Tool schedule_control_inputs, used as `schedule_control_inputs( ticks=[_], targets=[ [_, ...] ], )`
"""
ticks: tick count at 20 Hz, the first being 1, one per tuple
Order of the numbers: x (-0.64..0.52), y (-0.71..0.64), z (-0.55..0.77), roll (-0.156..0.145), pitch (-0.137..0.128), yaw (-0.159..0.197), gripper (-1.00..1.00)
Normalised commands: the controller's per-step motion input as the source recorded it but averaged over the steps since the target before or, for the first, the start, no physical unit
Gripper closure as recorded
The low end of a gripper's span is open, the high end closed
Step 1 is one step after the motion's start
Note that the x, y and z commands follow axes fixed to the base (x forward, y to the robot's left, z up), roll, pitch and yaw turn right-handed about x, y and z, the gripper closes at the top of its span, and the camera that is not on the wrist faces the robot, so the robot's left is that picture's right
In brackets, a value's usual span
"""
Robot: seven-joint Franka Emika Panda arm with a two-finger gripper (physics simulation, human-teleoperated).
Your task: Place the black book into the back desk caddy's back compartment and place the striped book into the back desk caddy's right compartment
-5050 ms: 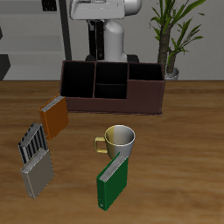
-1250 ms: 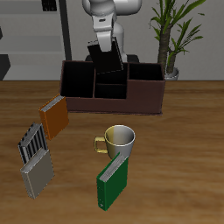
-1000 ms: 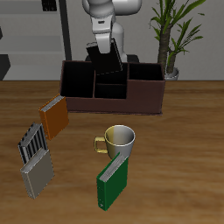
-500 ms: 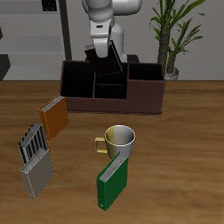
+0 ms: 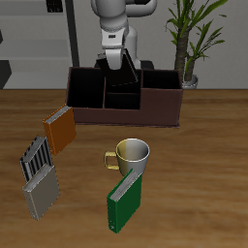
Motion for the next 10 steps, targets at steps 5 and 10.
schedule_control_inputs(
  ticks=[5,10],
  targets=[
    [0.17,0.00,-0.25,-0.028,0.069,-0.003,1.00],
    [-0.02,-0.06,-0.24,-0.010,0.058,0.032,1.00]
  ],
)
